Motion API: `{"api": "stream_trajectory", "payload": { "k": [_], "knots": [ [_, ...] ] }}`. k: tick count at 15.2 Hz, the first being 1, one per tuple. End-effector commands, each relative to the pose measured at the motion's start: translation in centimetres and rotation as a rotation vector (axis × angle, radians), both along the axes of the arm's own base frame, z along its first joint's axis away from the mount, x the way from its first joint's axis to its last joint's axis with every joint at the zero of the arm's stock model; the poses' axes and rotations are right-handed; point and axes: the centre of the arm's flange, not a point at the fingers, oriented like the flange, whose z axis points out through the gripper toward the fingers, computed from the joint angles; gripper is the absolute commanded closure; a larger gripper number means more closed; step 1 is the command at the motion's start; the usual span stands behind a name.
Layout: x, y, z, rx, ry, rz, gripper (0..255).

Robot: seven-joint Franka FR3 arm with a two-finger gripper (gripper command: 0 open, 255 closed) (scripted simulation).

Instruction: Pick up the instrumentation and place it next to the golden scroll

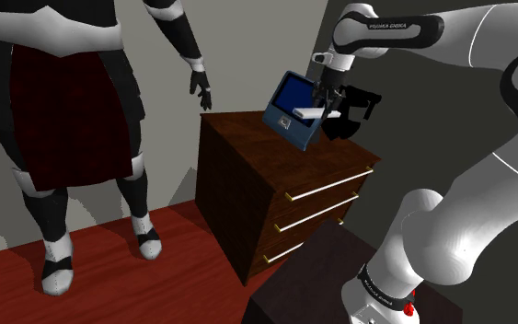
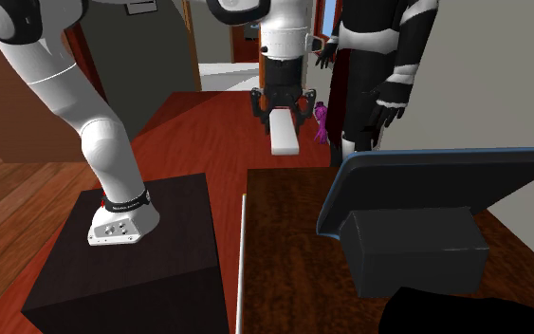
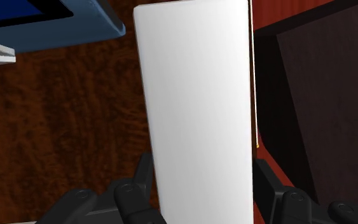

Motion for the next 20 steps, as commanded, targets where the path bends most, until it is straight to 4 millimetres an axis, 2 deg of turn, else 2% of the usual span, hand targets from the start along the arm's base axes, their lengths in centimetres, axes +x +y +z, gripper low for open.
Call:
{"api": "stream_trajectory", "payload": {
  "k": [1, 20],
  "knots": [
    [-0.1, 0.1, 1.1, 0.0, 0.0, 0.0, 255],
    [-0.1, 0.1, 11.2, 0.0, 0.0, 0.0, 255]
  ]
}}
